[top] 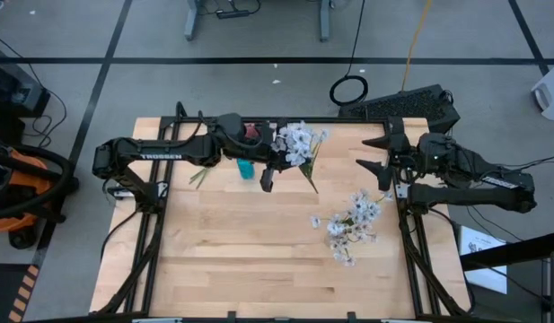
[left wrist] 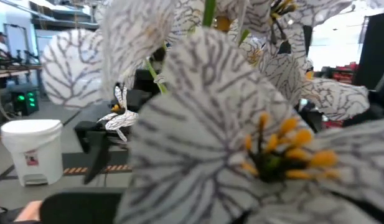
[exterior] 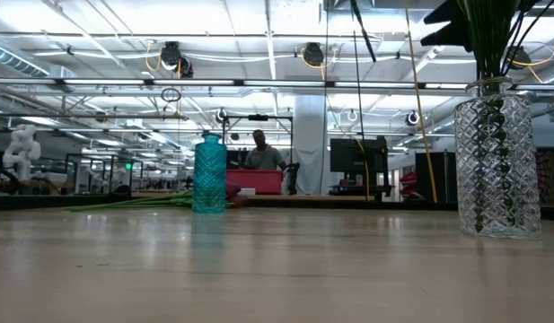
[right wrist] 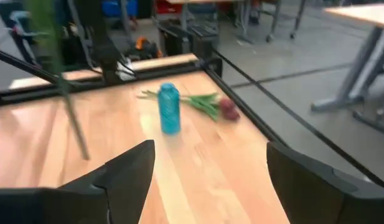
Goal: Sort flowers into vase by color
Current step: Put the white flowers into the transparent vase
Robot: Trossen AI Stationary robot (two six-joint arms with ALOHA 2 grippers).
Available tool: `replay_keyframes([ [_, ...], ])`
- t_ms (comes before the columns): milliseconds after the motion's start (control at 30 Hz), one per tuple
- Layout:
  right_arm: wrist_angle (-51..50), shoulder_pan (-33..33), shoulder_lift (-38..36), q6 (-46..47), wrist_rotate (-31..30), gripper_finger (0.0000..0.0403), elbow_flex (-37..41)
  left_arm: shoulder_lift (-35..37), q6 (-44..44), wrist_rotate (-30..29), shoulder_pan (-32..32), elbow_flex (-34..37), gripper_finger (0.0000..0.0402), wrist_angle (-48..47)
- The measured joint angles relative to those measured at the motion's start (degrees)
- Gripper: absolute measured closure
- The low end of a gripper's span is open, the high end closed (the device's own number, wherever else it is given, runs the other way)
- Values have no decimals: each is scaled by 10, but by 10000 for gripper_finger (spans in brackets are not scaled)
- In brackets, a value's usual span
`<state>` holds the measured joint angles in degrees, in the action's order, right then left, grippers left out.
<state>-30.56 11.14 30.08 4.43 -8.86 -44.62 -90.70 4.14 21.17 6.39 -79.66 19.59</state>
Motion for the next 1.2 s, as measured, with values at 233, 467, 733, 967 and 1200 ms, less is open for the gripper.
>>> replay_keyframes([
  [233, -104, 0, -33, 67, -51, 106, 0, 0, 0, 0, -36, 12, 381, -9],
  [467, -160, 0, -72, 111, -78, 106, 0, 0, -1, -3, -57, 33, 381, 4],
  [733, -204, 0, -94, 162, -20, 106, 18, 0, 14, -4, -79, 73, 381, 88],
  [967, -190, 0, -107, 159, 52, 106, 74, 0, 17, -19, -113, 96, 381, 142],
  [1200, -187, 0, -109, 211, 63, 106, 72, 0, -17, -47, -141, 96, 381, 153],
])
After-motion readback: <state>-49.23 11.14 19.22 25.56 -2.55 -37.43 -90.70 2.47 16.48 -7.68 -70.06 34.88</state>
